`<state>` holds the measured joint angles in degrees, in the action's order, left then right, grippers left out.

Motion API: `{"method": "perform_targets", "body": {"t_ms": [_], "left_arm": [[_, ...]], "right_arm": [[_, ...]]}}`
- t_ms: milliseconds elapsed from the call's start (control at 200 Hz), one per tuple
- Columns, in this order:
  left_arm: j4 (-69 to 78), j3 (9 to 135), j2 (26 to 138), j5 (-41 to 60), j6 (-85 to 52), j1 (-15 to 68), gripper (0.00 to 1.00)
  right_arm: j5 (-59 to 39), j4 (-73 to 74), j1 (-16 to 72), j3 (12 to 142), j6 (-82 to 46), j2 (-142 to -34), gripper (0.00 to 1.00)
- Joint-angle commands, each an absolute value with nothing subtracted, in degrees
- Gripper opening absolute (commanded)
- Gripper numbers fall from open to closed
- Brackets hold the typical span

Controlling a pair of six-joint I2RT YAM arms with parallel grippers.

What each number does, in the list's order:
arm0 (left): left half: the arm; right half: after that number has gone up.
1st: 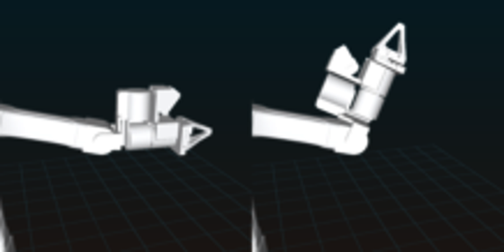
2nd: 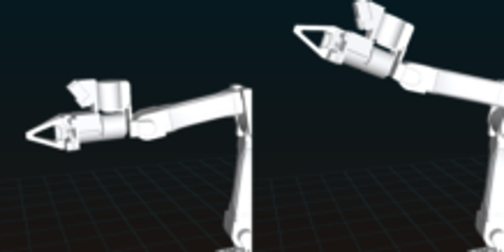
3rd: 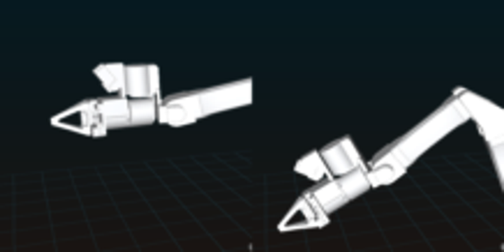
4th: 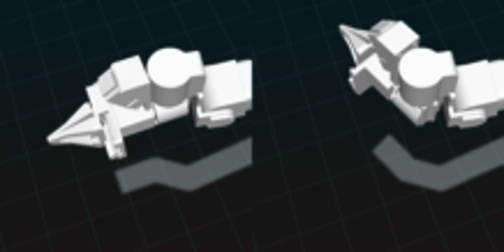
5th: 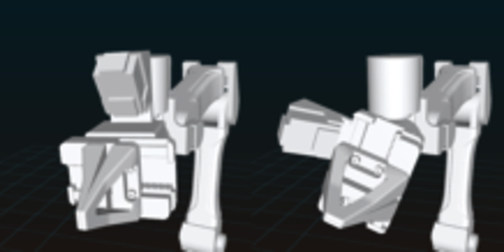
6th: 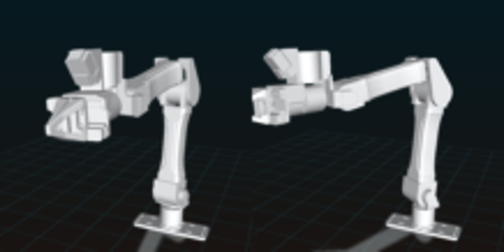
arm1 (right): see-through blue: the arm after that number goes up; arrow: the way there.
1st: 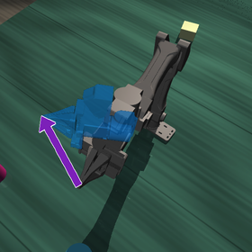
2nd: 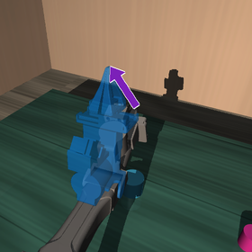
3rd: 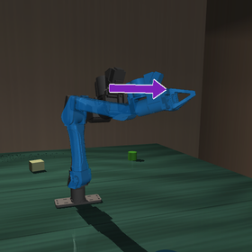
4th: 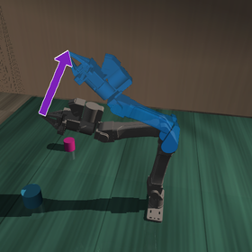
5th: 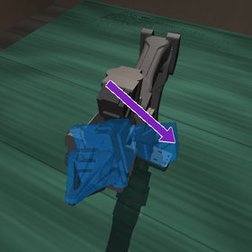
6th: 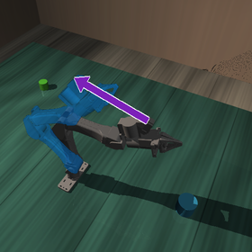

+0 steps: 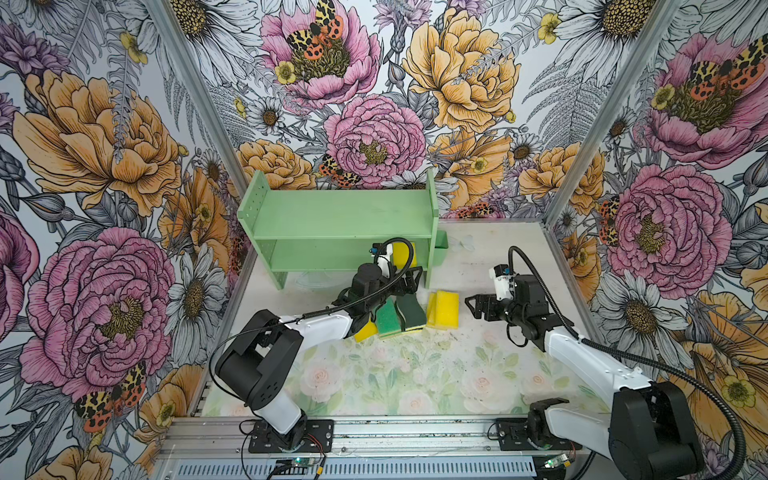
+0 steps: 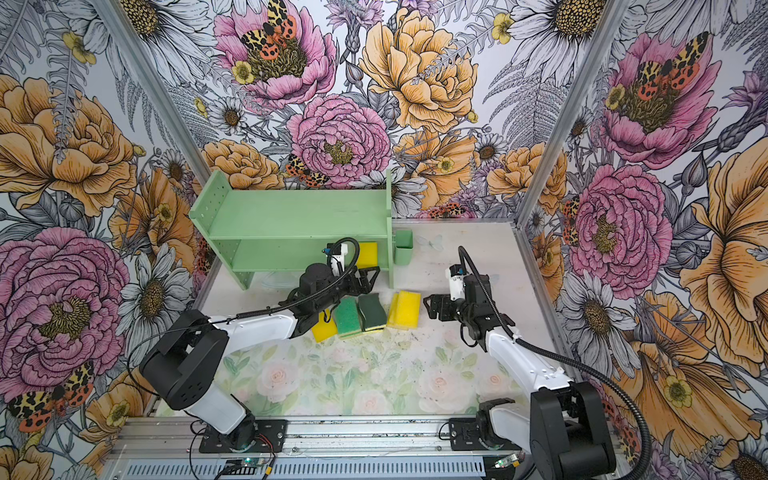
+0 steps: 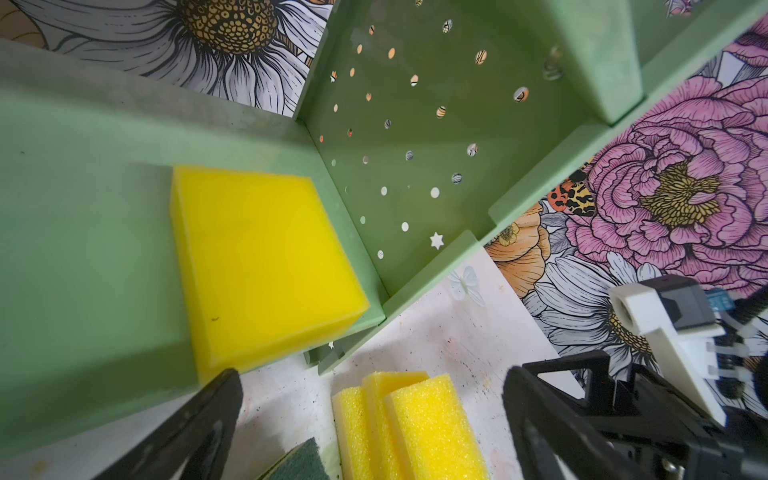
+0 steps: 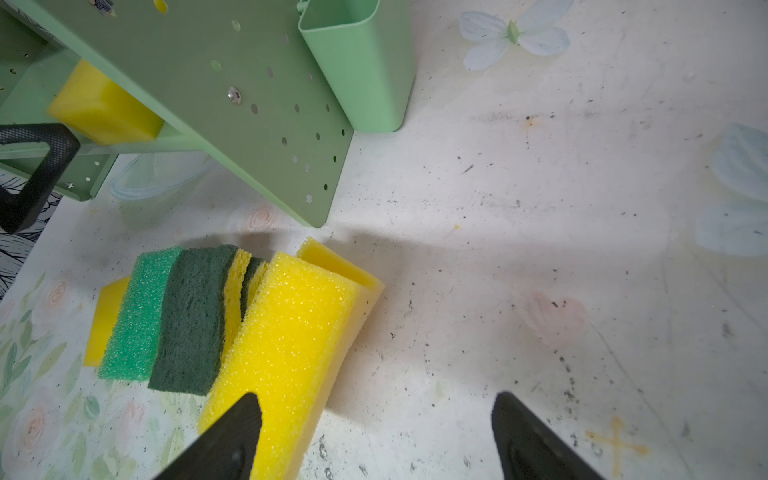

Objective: Place and organize the cleaning sponges onto the shelf

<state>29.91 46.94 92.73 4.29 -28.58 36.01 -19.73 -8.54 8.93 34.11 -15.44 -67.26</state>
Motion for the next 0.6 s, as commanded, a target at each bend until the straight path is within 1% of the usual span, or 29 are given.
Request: {"method": "perform_targets", "body": {"t_ms": [0,595], "left_arm": [[31.7,48.5,93.8,5.7,-29.3,35.3,0.99],[31.2,48.1,91.5,5.4,-29.4,34.9,0.99]], "right_arm": [[-19.7,-7.9,8.6,34.0,-15.1,-67.1,0.89],[-19.9,-7.8,8.7,34.1,-15.0,-67.3,0.89]]}}
